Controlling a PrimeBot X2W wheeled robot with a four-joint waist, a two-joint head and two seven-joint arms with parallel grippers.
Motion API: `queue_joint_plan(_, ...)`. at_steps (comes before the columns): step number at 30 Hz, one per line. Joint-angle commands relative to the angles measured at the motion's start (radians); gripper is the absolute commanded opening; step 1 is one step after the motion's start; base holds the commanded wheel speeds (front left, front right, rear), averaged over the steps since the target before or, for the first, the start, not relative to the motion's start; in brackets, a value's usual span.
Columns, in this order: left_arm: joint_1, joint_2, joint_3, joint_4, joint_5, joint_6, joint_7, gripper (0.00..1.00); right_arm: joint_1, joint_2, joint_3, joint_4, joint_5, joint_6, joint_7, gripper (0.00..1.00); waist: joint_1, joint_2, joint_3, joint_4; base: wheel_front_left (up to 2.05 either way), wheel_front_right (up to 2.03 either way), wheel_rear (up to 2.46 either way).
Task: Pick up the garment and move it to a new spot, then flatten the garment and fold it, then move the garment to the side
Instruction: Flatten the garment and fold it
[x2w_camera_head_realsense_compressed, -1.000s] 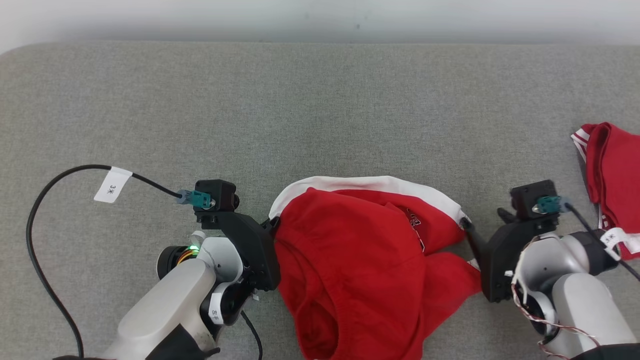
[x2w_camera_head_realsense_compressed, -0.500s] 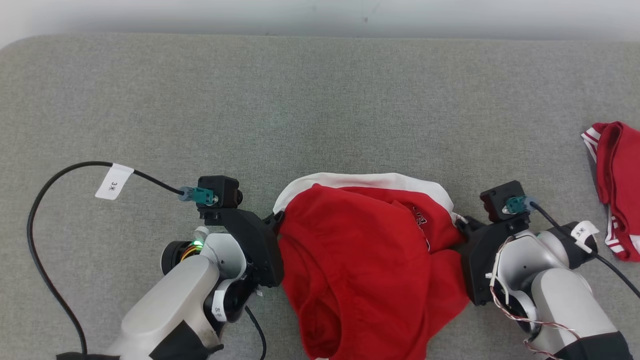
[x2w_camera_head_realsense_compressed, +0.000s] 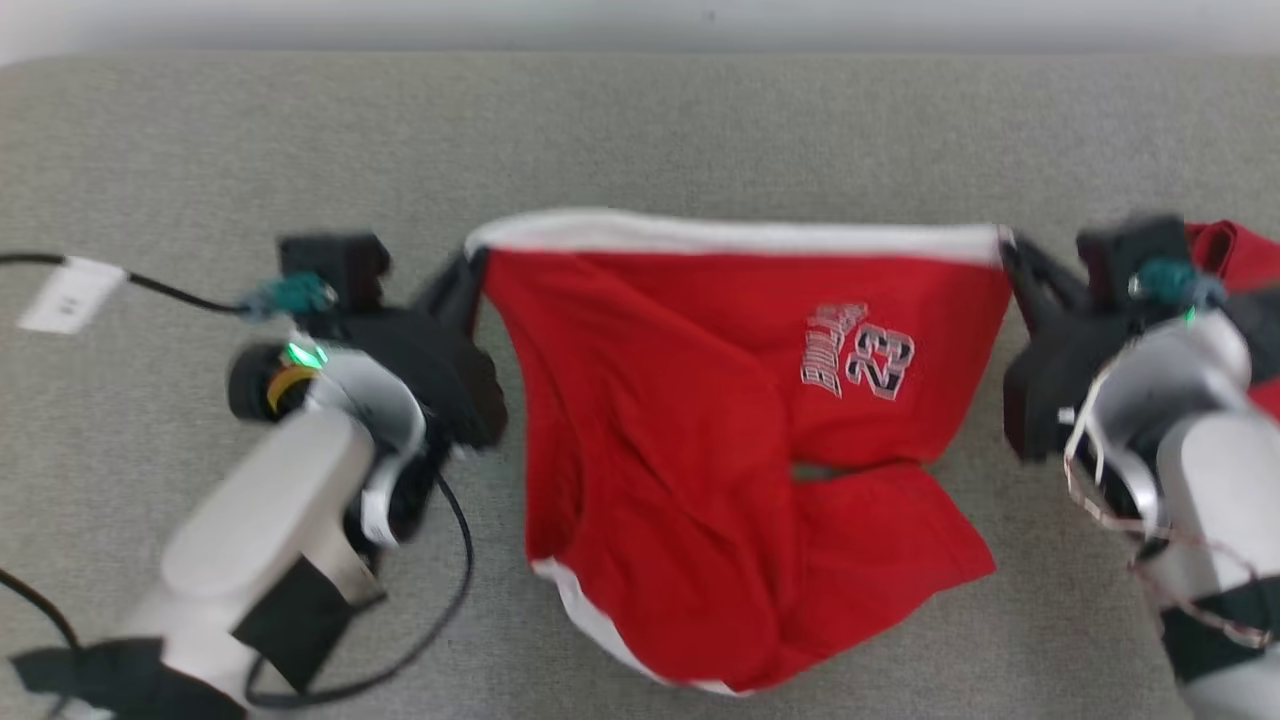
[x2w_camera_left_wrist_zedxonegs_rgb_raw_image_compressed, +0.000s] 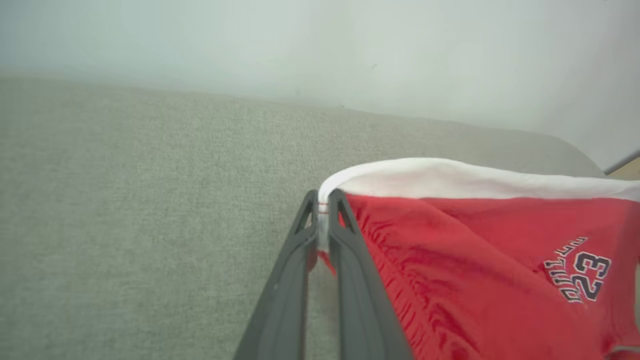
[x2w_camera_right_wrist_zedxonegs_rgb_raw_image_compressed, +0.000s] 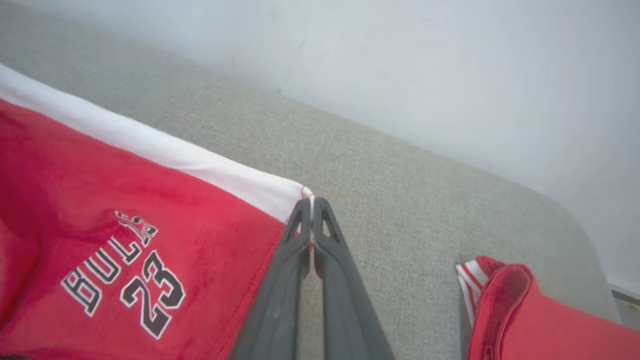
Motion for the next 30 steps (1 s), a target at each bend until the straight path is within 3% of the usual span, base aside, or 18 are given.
queue_joint_plan(1,-0.039,0.021,0.015,-0.012,0.021,0.004,-0.02,0.0,-0.058,-0.02,0.026,-0.008,0.015,0.0,-0.015,0.0,0.0,-0.0001,0.034,-0.024,0.0,0.0,0.0)
queue_joint_plan(9,-0.305,0.129,0.064,-0.067,0.118,-0.023,-0.064,0.0,-0.468,-0.149,0.189,0.068,0.065,0.0,-0.152,0.0,0.0,-0.0001,0.205,-0.074,0.0,0.0,0.0)
queue_joint_plan(15,-0.483,0.171,0.157,-0.093,0.11,-0.047,-0.126,0.0,-0.761,-0.156,0.216,0.207,0.0,0.0,-0.309,0.0,0.0,-0.0001,0.291,-0.105,0.0,0.0,0.0)
queue_joint_plan(22,-0.656,0.224,0.262,-0.137,0.154,-0.018,-0.237,0.0,-1.0,-0.123,0.114,0.334,-0.149,-0.002,-0.486,0.0,0.0,-0.0001,0.337,-0.119,0.0,0.0,0.0)
queue_joint_plan(30,-0.686,0.235,0.335,-0.21,0.268,-0.013,-0.283,0.0,-1.091,-0.054,-0.031,0.346,-0.348,-0.004,-0.643,0.0,0.0,-0.0001,0.344,-0.125,0.0,0.0,0.0)
